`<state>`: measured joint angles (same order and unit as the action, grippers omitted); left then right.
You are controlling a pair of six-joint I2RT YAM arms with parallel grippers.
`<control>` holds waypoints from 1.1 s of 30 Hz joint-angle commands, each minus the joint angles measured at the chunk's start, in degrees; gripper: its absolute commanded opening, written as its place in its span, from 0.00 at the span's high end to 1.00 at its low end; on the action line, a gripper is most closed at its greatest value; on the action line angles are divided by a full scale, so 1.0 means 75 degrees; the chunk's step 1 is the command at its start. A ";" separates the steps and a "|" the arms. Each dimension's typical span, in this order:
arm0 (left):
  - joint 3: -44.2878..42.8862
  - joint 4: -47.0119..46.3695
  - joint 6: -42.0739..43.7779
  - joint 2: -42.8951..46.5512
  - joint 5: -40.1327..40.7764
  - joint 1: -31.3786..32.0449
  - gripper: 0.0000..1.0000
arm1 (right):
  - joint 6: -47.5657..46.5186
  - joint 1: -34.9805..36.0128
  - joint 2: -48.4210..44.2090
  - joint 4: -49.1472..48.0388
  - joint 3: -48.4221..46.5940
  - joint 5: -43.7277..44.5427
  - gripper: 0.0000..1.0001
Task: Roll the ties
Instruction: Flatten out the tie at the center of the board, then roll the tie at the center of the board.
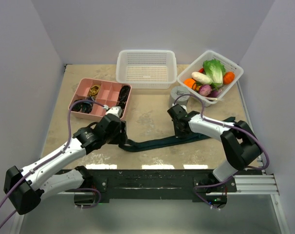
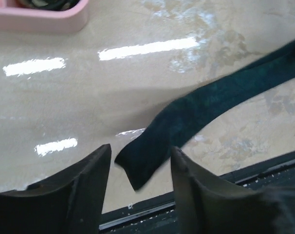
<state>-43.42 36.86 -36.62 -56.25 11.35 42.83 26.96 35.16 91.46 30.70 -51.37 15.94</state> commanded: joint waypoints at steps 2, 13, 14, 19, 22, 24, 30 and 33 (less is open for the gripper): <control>-0.0445 0.1190 -0.0707 -0.0117 0.1215 0.0008 0.27 | 0.0038 -0.0023 -0.0346 0.0618 0.0100 0.0183 1.00; 0.0186 -0.0612 -0.0016 -0.0305 0.0198 0.0020 0.33 | -0.0501 0.0385 -0.0523 0.0490 -0.0872 -0.0215 1.00; 0.0292 -0.0835 0.0042 -0.0305 -0.0221 0.0032 0.37 | -0.0524 0.0653 -0.0337 0.0466 -0.0965 -0.0204 1.00; 0.0924 -0.2136 0.0102 -0.0550 -0.1360 0.0078 0.72 | -0.0583 0.1171 0.0402 0.0197 -0.1517 -0.0648 1.00; 0.1252 -0.2780 0.0113 -0.0738 -0.1923 0.0207 0.96 | -0.0501 0.1219 0.0684 -0.0049 -0.1634 -0.0871 1.00; 0.1441 -0.3145 0.0137 -0.0855 -0.2100 0.0382 1.00 | -0.0489 0.1219 0.0824 -0.0166 -0.1763 -0.0907 1.00; 0.2026 -0.3555 0.0195 -0.1382 -0.2194 0.0688 1.00 | -0.0594 0.1219 0.1187 -0.0273 -0.2277 -0.0849 1.00; 0.2249 -0.3754 0.0219 -0.1582 -0.2053 0.0747 1.00 | -0.0641 0.1219 0.1282 -0.0249 -0.2605 -0.0720 1.00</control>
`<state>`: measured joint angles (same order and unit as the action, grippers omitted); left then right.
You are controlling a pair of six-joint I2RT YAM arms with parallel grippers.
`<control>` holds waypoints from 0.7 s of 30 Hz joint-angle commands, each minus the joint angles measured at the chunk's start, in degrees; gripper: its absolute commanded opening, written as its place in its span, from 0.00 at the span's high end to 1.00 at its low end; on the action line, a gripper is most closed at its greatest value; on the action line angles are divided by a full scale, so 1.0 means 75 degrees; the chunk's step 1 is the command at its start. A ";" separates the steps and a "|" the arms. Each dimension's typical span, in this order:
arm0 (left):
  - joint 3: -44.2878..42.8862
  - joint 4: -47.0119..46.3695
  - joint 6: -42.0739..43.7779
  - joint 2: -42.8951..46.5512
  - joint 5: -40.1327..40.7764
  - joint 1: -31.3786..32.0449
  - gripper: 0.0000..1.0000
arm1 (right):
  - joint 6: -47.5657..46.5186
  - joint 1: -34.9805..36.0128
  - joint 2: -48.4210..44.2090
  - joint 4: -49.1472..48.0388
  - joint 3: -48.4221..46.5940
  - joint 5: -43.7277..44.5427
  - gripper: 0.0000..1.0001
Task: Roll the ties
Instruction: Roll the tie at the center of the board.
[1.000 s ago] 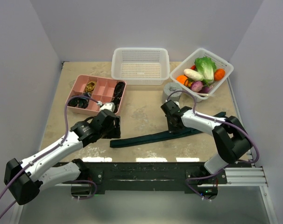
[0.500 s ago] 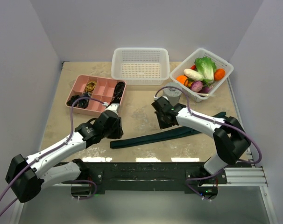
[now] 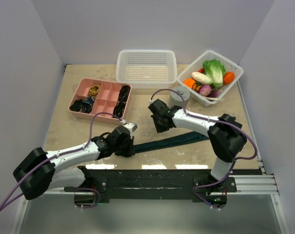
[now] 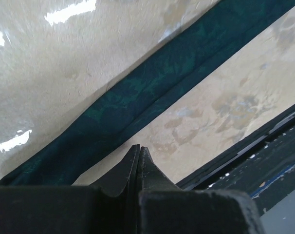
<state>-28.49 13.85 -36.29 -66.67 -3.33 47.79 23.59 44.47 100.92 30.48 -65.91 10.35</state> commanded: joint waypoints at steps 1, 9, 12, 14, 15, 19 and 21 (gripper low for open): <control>0.0260 -0.0674 0.0175 -0.0308 -0.0048 0.0085 1.00 | -0.0216 -0.0023 0.0032 -0.0220 -0.0750 0.0050 1.00; -0.0044 -0.0230 -0.0024 -0.0824 0.0971 0.0108 1.00 | -0.0298 -0.0035 0.0195 -0.0209 -0.1243 0.0097 1.00; -0.0266 0.0017 -0.0130 -0.1000 0.1498 0.0108 1.00 | -0.0345 -0.0035 0.0336 -0.0232 -0.1278 0.0038 1.00; -0.0408 0.0087 -0.0106 -0.1117 0.1790 0.0097 1.00 | -0.0345 -0.0046 0.0371 -0.0244 -0.1279 0.0015 1.00; -0.0582 0.0145 -0.0071 -0.1164 0.1885 0.0097 1.00 | -0.0357 -0.0046 0.0395 -0.0244 -0.1267 0.0003 1.00; -0.1262 0.0731 0.0244 -0.1655 0.2716 0.0085 1.00 | -0.0392 -0.0058 0.0430 -0.0267 -0.1267 0.0050 1.00; -0.1532 0.0861 0.0409 -0.1785 0.2800 0.0085 1.00 | -0.0415 -0.0058 0.0465 -0.0302 -0.1302 0.0061 1.00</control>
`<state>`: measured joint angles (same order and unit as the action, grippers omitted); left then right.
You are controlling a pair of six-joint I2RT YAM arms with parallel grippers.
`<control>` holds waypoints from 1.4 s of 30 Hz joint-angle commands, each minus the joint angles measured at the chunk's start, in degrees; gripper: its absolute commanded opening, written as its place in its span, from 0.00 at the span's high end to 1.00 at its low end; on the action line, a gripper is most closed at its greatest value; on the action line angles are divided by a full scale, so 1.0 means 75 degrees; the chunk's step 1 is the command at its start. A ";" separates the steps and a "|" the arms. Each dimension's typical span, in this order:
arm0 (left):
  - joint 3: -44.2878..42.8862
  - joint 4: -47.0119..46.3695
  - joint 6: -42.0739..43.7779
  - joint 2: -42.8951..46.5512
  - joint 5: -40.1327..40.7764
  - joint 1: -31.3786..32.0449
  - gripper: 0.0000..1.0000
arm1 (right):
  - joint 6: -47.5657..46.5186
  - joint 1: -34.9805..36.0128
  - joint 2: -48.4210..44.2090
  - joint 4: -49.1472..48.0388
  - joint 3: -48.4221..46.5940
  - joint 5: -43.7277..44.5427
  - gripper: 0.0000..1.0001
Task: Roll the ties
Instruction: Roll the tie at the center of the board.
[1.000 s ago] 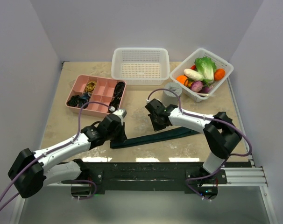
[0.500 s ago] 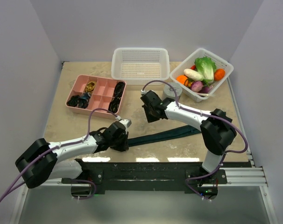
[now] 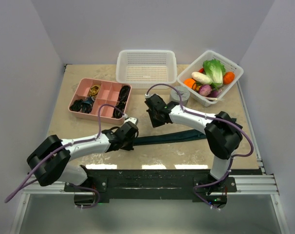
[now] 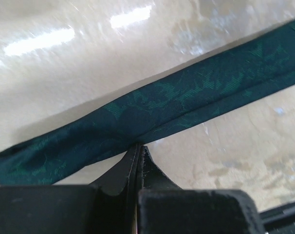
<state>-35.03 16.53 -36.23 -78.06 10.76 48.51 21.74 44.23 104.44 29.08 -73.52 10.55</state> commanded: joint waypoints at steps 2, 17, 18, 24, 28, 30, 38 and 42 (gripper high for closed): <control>-0.0685 0.0340 0.0588 -0.0256 0.0688 0.0000 1.00 | -0.0203 -0.0014 0.0054 -0.0092 -0.0392 0.0128 1.00; -0.0721 -0.1136 0.0694 0.1057 -0.1607 -0.1251 0.60 | -0.0706 -0.0038 -0.0366 -0.0572 -0.0406 -0.0128 1.00; -0.0697 -0.1324 0.0705 0.1034 -0.1959 -0.1474 0.59 | -0.0742 -0.0038 -0.0448 -0.0747 -0.0347 -0.0198 1.00; -0.0826 -0.1935 0.0636 0.1232 -0.3765 -0.2881 0.46 | -0.0812 -0.0038 -0.1116 -0.1649 0.0344 -0.1006 1.00; -0.0300 -0.2076 0.0471 0.1863 -0.4901 -0.3875 0.30 | -0.0824 -0.0014 -0.1176 -0.1967 0.0462 -0.1615 1.00; 0.0075 -0.1971 0.0424 0.2180 -0.5230 -0.4356 0.27 | -0.0812 -0.0003 -0.1187 -0.2165 0.0521 -0.1896 1.00; 0.1211 -0.0483 0.0295 0.3154 -0.6299 -0.6796 0.26 | -0.0742 0.0138 -0.0907 -0.2565 0.0439 -0.2554 1.00; 0.1447 -0.0330 -0.0207 0.3329 -0.5855 -0.6820 0.29 | -0.0730 0.0220 -0.0813 -0.2647 0.0404 -0.2636 1.00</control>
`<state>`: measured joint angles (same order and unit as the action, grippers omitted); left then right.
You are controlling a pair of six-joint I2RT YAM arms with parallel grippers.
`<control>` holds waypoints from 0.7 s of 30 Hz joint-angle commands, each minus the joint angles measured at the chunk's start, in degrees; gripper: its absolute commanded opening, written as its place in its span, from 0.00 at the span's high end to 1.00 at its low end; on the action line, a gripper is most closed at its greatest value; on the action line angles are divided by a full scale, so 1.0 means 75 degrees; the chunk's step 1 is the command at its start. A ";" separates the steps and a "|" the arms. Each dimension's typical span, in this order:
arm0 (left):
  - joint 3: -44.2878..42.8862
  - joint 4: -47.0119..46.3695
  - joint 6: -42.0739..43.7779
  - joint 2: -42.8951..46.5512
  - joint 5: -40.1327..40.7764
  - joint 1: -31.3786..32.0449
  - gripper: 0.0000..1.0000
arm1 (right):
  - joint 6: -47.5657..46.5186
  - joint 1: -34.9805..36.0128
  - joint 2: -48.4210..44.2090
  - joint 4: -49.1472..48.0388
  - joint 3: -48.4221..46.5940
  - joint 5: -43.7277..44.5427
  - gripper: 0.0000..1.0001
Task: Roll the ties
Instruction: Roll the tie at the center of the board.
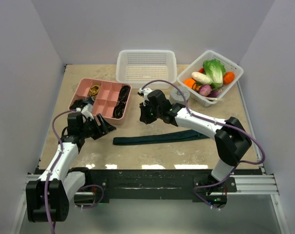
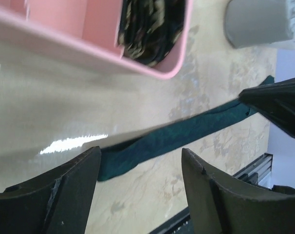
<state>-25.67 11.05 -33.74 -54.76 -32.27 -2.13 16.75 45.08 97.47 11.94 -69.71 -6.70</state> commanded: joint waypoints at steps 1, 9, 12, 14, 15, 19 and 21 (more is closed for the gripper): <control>0.0247 0.0483 -0.0622 0.0270 0.0326 -0.0067 0.30 | -0.0054 0.0118 0.0140 -0.0385 -0.0127 -0.0395 1.00; 0.1675 -0.0872 -0.1724 0.1219 0.0670 -0.0056 0.36 | -0.0066 0.0189 0.0340 -0.0444 -0.0197 -0.0513 1.00; 0.2098 -0.1354 -0.1853 0.1255 0.0623 -0.0067 0.39 | -0.0054 0.0200 0.0421 -0.0456 -0.0244 -0.0583 1.00; 0.2332 -0.1800 -0.1912 0.1162 0.0600 -0.0067 0.40 | -0.0066 0.0224 0.0469 -0.0468 -0.0279 -0.0618 1.00; 0.2403 -0.2184 -0.1947 0.0999 0.0530 -0.0056 0.41 | -0.0066 0.0224 0.0480 -0.0468 -0.0291 -0.0618 1.00; 0.2684 -0.3007 -0.2006 0.0483 0.0308 -0.0067 0.46 | -0.0043 0.0270 0.0504 -0.0479 -0.0245 -0.0607 1.00; 0.2754 -0.3392 -0.2006 0.0190 0.0190 -0.0067 0.48 | -0.0042 0.0271 0.0492 -0.0515 -0.0221 -0.0607 1.00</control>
<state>-6.24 -3.99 -47.53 -50.35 -28.53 -2.24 16.78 46.61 101.36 10.24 -69.78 -10.11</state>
